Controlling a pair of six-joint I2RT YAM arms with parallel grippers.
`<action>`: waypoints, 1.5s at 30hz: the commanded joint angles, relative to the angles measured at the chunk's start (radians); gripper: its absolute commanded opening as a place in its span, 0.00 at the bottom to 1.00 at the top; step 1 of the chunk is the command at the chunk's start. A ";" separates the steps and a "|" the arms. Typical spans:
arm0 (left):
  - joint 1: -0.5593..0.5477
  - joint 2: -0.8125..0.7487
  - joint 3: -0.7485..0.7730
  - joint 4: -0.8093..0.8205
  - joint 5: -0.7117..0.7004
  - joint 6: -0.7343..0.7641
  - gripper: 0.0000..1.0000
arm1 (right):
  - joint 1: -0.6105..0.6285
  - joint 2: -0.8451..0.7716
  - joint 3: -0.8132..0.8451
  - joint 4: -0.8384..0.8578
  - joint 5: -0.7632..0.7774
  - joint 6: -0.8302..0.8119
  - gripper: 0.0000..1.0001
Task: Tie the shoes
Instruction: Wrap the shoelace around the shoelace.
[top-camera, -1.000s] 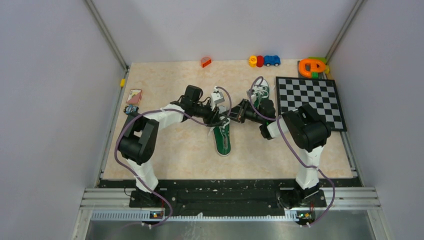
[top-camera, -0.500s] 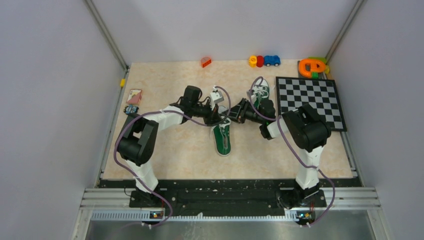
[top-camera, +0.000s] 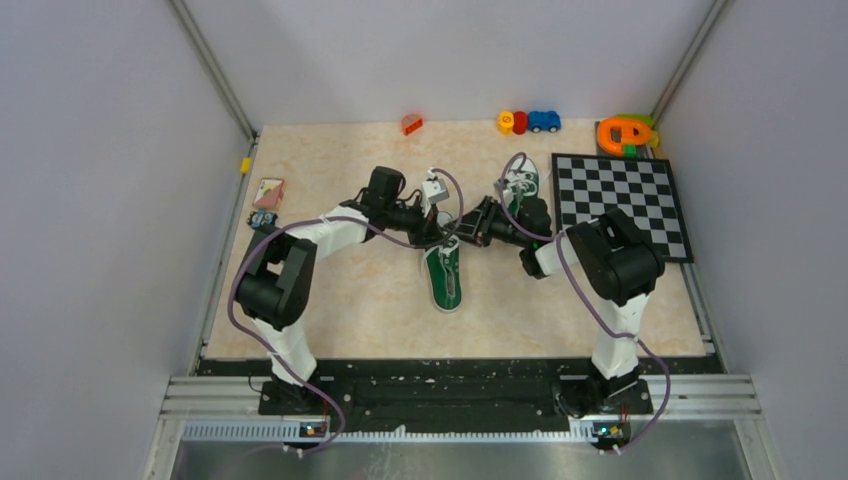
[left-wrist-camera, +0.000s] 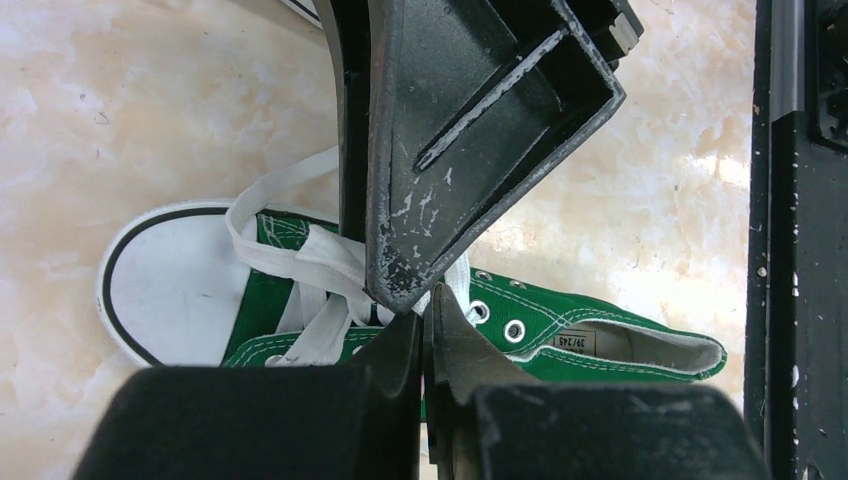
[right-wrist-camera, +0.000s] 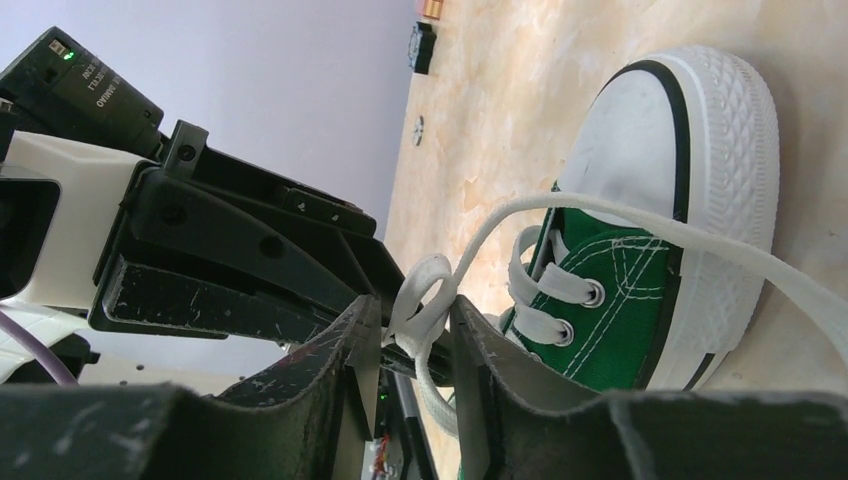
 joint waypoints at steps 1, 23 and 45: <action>-0.002 0.008 0.052 0.001 0.044 0.030 0.00 | -0.002 -0.035 0.001 0.040 -0.007 -0.014 0.32; -0.001 0.022 0.071 -0.035 0.033 0.049 0.00 | -0.001 0.013 0.065 -0.058 -0.092 -0.067 0.41; -0.002 0.040 0.083 -0.037 0.008 0.067 0.00 | 0.005 0.040 0.166 -0.285 -0.221 -0.153 0.24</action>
